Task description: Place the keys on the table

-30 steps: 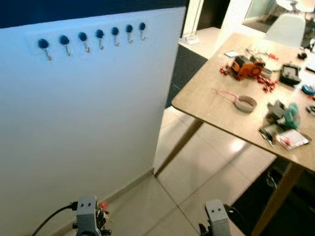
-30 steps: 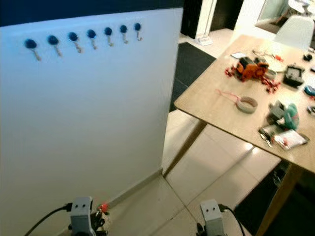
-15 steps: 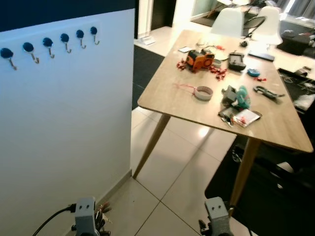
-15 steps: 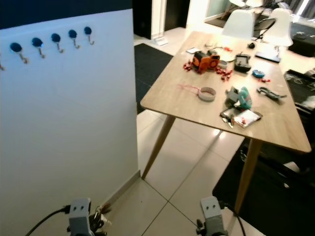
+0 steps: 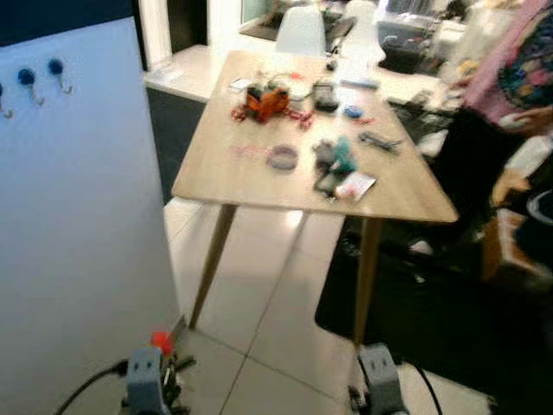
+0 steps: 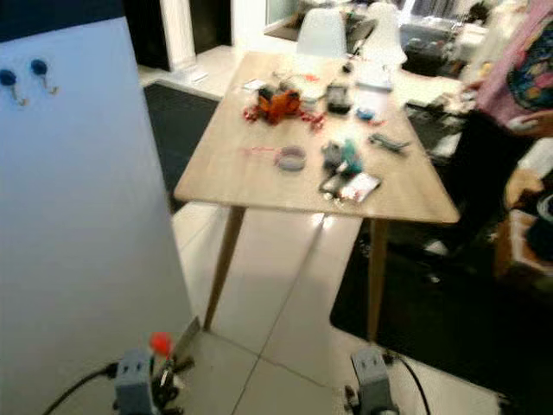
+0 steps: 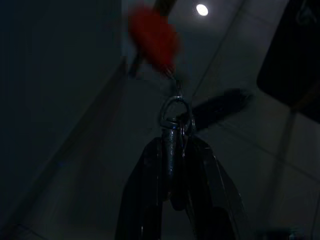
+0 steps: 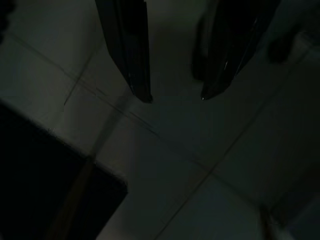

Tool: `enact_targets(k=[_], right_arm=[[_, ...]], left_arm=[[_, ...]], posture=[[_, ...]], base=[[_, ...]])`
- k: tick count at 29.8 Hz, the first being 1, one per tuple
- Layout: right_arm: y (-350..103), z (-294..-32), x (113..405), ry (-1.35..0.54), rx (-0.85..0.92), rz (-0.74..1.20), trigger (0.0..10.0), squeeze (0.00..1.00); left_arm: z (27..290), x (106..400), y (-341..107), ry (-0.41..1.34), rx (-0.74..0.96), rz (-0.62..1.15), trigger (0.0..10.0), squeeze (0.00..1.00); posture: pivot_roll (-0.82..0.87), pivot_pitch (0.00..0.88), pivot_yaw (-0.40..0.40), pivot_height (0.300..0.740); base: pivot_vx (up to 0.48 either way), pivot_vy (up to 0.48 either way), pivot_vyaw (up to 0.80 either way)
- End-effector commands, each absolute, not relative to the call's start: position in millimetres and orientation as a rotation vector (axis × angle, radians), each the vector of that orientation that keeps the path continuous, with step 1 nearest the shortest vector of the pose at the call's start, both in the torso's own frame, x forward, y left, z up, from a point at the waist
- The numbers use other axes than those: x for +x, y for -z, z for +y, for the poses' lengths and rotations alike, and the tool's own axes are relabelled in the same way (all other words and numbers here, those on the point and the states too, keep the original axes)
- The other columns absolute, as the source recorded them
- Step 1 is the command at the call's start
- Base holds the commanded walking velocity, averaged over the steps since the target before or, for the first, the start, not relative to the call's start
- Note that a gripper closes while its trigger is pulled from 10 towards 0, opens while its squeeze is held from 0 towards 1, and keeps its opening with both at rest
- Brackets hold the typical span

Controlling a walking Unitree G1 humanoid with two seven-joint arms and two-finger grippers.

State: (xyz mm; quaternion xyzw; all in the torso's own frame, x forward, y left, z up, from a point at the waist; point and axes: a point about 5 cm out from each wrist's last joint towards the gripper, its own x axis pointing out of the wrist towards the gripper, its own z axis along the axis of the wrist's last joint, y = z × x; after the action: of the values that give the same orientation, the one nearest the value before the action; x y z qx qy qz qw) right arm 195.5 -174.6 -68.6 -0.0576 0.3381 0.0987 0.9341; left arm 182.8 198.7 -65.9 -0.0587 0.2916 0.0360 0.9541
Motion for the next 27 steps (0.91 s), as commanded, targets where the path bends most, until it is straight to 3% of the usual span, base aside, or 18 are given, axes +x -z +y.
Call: enact_targets(k=[1,5,27], right_arm=[[71.0,-180.9,191.1,-0.195,-0.134,0.717,10.0,0.00],[71.8,-179.4,190.2,-0.204,-0.121,0.724,10.0,0.00],[73.7,-179.9,187.9,-0.204,-0.138,0.743,10.0,0.00]], left_arm=[[196.1,183.0,66.4,-0.055,-0.114,0.597,10.0,0.00],[194.4,183.1,66.8,-0.030,-0.096,0.602,10.0,0.00],[199.9,189.8,61.7,-0.074,-0.076,0.569,10.0,0.00]], posture=[[0.05,0.074,-0.038,0.740],[0.05,0.071,-0.037,0.740],[0.05,0.073,-0.037,0.740]], base=[[0.000,0.000,-0.80],[0.000,0.000,-0.80],[0.033,0.000,0.00]])
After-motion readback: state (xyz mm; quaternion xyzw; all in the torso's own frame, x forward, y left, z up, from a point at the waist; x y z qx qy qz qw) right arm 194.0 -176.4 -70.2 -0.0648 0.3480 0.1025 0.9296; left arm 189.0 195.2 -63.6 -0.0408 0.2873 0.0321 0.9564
